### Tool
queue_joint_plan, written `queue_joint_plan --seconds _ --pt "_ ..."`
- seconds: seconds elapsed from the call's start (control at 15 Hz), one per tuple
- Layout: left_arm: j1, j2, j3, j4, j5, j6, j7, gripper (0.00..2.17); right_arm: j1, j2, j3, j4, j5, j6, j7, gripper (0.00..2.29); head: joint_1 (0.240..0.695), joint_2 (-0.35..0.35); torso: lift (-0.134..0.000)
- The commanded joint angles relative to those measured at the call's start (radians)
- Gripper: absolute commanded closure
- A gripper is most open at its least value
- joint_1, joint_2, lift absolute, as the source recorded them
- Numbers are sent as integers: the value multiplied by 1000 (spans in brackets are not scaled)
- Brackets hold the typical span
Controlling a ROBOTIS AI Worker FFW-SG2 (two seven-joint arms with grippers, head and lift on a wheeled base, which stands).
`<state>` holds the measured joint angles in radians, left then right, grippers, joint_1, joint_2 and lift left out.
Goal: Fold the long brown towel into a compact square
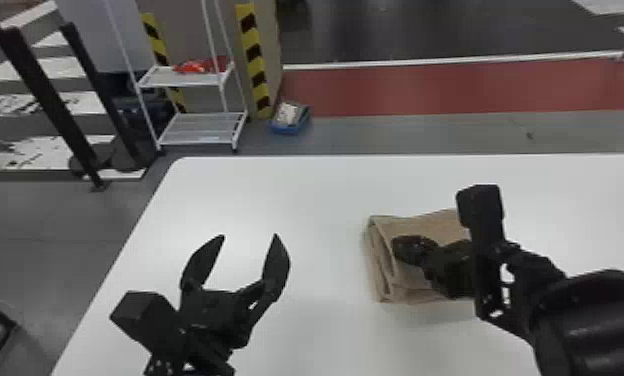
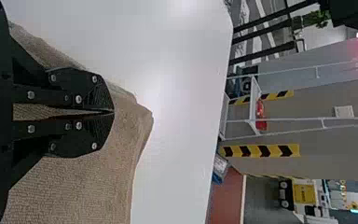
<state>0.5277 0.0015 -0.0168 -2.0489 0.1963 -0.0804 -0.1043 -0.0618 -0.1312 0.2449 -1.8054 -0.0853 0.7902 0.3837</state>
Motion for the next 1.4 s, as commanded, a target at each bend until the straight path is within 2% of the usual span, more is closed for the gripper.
queue_joint_plan --seconds 0.0,0.4,0.53,0.6,0.67,0.87,1.13,1.33 --pt "0 -4 5 1 2 0 0 87 8 -2 36 3 7 10 27 1781 695 158 -123" --pt "-3 -4 5 9 2 0 0 87 34 -8 53 -49 21 84 195 1781 695 218 -123" --pt "-3 -4 5 9 2 0 -2 87 69 -10 39 -106 19 96 215 1781 695 234 -123" --pt "-3 -4 5 9 3 0 -2 87 97 -10 13 -130 6 44 221 1781 695 237 -123" --pt "-3 -4 5 9 3 0 -2 87 119 -10 -7 -146 -8 -2 216 1781 695 238 -123" --pt "-2 -4 1 9 3 0 -3 87 112 -1 -55 -141 -7 7 167 1781 695 219 -123" --pt "-2 -4 -2 9 3 0 -5 87 20 15 -50 26 10 4 80 1781 695 179 -123" --pt "-5 -4 -2 12 3 0 -6 87 -21 22 -13 98 19 -5 73 1781 695 154 -123"
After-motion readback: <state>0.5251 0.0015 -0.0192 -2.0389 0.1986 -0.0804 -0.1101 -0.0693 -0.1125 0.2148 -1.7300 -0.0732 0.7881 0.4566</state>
